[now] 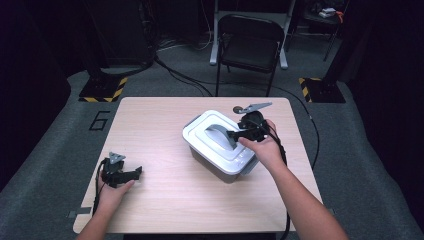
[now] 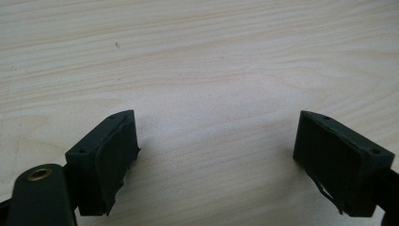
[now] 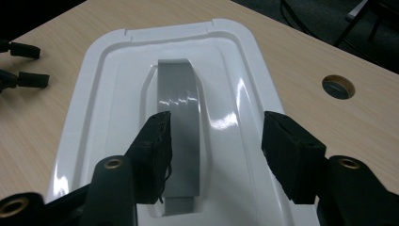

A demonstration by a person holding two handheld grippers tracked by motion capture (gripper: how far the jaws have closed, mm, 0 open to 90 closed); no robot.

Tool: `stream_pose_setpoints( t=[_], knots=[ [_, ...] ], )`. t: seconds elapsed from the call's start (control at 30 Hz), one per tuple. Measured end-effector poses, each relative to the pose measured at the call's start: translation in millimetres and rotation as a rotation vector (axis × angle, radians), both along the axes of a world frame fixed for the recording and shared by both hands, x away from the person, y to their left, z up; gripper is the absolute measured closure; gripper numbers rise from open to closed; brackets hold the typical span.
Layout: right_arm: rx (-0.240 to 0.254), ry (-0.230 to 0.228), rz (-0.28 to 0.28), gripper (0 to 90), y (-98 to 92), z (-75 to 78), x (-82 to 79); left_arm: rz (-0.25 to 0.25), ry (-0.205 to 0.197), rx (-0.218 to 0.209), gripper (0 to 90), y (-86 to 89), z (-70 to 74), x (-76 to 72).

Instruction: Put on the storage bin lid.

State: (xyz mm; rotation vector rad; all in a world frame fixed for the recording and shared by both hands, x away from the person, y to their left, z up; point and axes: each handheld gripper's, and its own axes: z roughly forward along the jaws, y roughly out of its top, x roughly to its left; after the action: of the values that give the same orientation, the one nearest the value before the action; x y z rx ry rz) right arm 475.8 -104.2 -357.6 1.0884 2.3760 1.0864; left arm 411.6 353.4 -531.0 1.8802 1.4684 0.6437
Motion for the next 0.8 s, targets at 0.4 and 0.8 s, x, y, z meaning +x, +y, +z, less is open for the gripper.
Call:
stream_pose_setpoints(
  t=[0.4,0.8],
  knots=[
    [0.012,-0.025,-0.058,43.1,-28.5,3.6,-6.5,0.0,0.0,-0.001,14.1,0.0,0.0,0.0],
    [0.029,-0.035,-0.144,42.9,-67.1,3.1,-16.1,0.0,0.0,0.0,14.1,-0.1,0.0,0.0]
  ],
)
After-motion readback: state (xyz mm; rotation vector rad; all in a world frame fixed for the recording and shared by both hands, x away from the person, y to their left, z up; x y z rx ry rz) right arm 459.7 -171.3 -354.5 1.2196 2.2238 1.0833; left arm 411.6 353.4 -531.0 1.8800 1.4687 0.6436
